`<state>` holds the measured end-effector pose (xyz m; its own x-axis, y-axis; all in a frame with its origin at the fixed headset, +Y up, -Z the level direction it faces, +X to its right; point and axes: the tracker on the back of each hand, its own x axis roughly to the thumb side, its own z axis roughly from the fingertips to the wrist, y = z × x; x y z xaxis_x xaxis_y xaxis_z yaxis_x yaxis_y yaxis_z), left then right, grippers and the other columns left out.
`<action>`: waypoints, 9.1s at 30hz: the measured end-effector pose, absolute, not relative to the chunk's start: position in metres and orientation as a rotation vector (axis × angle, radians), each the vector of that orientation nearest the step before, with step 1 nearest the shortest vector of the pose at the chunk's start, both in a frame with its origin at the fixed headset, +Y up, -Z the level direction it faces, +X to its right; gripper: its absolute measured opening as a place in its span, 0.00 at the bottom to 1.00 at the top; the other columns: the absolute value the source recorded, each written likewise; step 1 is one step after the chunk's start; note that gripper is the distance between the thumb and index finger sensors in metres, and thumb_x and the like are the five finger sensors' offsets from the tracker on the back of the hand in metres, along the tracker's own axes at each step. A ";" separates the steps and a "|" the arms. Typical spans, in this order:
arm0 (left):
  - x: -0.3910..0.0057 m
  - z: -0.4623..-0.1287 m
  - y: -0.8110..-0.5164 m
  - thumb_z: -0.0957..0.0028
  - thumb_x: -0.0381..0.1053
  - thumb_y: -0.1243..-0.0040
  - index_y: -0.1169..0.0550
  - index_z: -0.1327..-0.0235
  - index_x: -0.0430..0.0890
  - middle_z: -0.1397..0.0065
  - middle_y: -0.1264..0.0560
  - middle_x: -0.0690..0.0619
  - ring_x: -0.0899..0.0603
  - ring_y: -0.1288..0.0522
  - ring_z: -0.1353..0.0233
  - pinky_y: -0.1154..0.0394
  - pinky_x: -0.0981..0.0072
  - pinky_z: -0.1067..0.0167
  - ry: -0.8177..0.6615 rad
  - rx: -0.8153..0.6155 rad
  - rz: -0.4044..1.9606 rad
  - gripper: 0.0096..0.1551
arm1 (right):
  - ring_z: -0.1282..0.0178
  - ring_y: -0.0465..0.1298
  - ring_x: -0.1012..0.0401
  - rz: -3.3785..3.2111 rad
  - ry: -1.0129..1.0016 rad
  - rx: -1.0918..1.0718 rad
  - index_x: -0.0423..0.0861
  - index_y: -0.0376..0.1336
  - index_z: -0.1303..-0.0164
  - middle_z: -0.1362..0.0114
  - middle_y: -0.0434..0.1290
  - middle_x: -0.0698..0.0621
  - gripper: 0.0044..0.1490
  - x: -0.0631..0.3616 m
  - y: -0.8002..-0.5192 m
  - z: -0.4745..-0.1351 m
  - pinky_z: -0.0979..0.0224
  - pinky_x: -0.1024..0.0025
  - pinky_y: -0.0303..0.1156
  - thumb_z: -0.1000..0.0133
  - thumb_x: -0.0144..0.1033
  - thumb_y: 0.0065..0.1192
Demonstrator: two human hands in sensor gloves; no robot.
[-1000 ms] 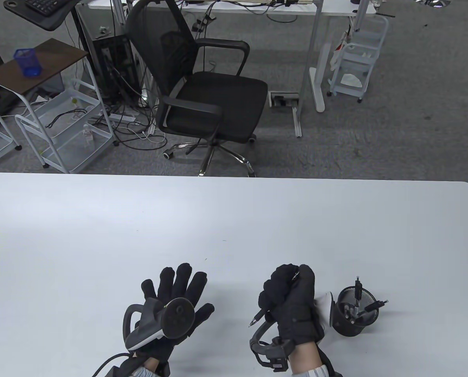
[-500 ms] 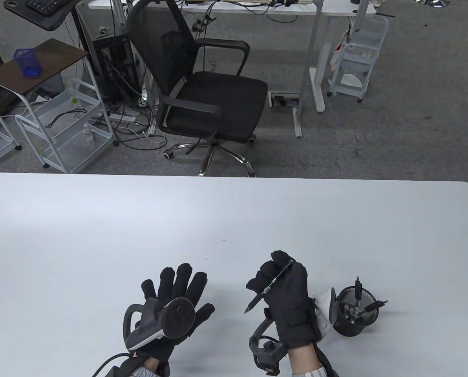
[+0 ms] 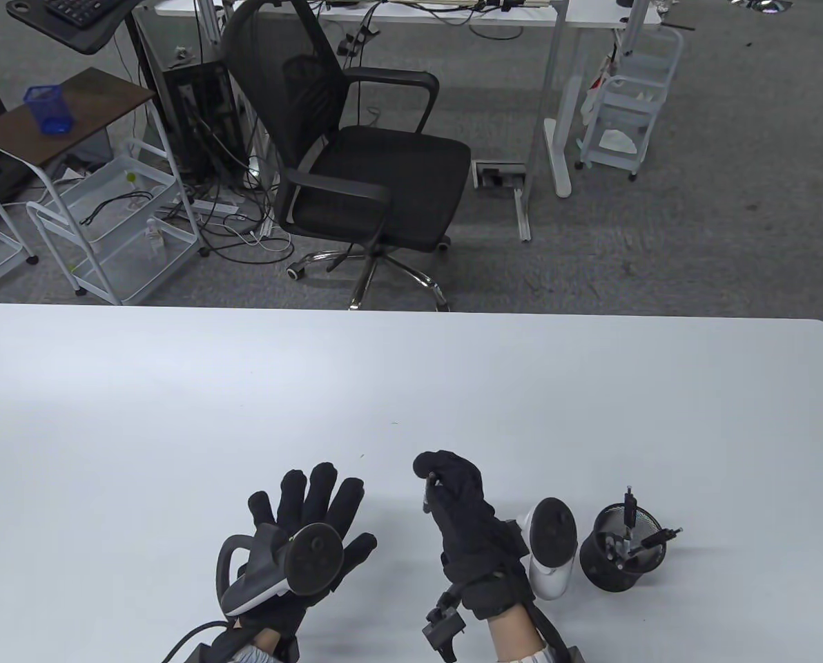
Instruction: Press to open click pens
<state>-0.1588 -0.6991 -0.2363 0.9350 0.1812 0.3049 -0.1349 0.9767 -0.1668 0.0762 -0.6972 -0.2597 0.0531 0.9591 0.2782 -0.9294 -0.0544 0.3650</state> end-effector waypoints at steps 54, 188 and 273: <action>-0.168 -0.236 -0.688 0.26 0.69 0.66 0.52 0.05 0.52 0.06 0.60 0.36 0.19 0.57 0.13 0.60 0.14 0.29 -0.318 -0.142 0.234 0.41 | 0.49 0.75 0.57 2.303 0.480 -0.059 0.30 0.57 0.21 0.35 0.67 0.35 0.33 -0.044 -0.820 -0.324 0.47 0.74 0.78 0.30 0.36 0.59; -0.166 -0.233 -0.688 0.26 0.69 0.67 0.52 0.05 0.52 0.06 0.58 0.36 0.19 0.57 0.13 0.60 0.14 0.29 -0.331 -0.151 0.245 0.41 | 0.30 0.75 0.40 2.173 -0.350 0.338 0.22 0.65 0.28 0.19 0.59 0.23 0.30 0.119 -0.574 -0.222 0.25 0.24 0.52 0.33 0.25 0.62; -0.157 -0.233 -0.693 0.26 0.69 0.66 0.53 0.05 0.52 0.06 0.60 0.35 0.19 0.58 0.13 0.60 0.14 0.29 -0.328 -0.173 0.200 0.41 | 0.62 0.76 0.61 0.762 0.401 0.181 0.48 0.62 0.47 0.56 0.73 0.58 0.40 0.066 -0.754 -0.270 0.42 0.60 0.75 0.31 0.70 0.22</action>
<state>-0.1569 -0.6931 -0.2325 0.9273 0.2219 0.3015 -0.1659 0.9656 -0.2003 0.0662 -0.7541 -0.2699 0.6525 0.7016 -0.2863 -0.6336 0.7124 0.3017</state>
